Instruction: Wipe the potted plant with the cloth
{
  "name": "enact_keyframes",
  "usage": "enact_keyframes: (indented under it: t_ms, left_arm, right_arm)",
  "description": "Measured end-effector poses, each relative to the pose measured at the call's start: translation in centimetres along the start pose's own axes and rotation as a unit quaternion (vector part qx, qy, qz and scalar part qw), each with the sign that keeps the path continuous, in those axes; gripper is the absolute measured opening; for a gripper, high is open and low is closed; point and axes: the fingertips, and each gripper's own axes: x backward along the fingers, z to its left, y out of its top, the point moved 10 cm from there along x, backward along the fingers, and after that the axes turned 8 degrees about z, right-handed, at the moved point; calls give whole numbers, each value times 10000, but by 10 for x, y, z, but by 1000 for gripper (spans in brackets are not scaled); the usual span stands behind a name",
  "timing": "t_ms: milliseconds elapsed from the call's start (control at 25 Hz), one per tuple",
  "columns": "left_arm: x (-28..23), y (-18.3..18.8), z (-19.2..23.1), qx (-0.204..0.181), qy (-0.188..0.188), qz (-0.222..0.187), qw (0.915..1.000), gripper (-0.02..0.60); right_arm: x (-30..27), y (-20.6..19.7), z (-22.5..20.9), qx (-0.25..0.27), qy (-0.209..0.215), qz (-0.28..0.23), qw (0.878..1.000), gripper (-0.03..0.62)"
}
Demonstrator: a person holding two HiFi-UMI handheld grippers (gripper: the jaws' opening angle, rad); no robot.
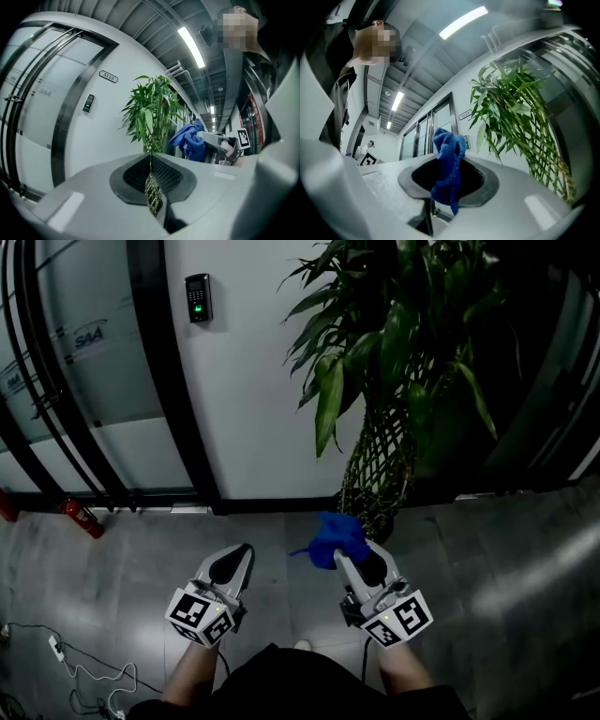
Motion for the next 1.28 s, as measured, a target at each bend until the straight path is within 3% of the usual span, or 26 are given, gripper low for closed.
enact_keyframes:
  t_ms: [160,360,720,960,1120,1280]
  left_arm:
    - [-47,12,-3,-82,-218,-43,9997,15]
    - [-94,18,1,96,-545,-146,9984,18]
    - [-181,28,42,204,-1820,233,9828,78]
    - [-240,42,80,389,-2612,547,9629,60]
    - [-273,56,94,914,-3312,674,9367,57]
    - [-294,61,105,1387,-3693,814,9153,57]
  right_arm:
    - [0,8,-34,44,-130,-102,9999,112]
    - [-2,16,-64,241,-197,-132,9994,112]
    - [-43,48,-66,995,-485,-248,9935,112]
    - [-74,66,-57,1464,-868,-450,9844,112]
    - [-96,81,-52,1762,-1026,-514,9776,111]
    - [-121,100,-41,2451,-1115,-288,9626,112]
